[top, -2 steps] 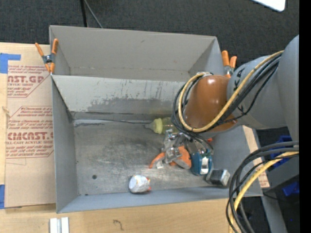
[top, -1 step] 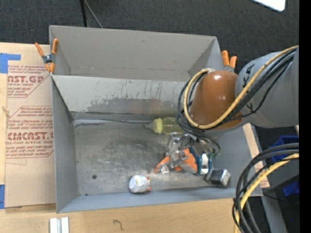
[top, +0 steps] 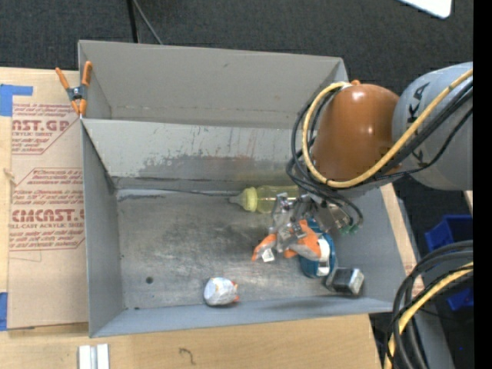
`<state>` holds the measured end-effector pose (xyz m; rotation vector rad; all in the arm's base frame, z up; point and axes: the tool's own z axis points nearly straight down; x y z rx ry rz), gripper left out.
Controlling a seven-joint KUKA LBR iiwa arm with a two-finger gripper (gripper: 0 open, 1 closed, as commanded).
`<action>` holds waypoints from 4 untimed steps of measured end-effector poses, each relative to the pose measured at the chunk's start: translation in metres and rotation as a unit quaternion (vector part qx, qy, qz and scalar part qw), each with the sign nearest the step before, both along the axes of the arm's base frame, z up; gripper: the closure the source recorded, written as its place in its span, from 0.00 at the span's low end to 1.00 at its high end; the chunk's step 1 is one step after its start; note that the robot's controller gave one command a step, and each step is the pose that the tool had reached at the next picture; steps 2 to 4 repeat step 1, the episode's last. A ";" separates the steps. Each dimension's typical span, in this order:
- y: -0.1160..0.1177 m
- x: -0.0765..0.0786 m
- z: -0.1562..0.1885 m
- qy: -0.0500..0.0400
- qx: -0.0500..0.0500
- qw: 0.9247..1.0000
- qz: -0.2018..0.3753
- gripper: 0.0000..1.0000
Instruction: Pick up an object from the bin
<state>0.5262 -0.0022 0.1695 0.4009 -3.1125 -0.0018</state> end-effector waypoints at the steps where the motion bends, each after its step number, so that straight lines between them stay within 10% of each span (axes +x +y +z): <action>1: -0.001 -0.001 0.038 -0.005 0.000 1.000 0.002 1.00; 4: -0.001 -0.001 0.038 -0.005 0.000 1.000 0.002 1.00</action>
Offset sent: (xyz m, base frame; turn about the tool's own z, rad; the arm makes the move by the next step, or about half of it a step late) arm -0.0099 -0.0139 0.1329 -0.1914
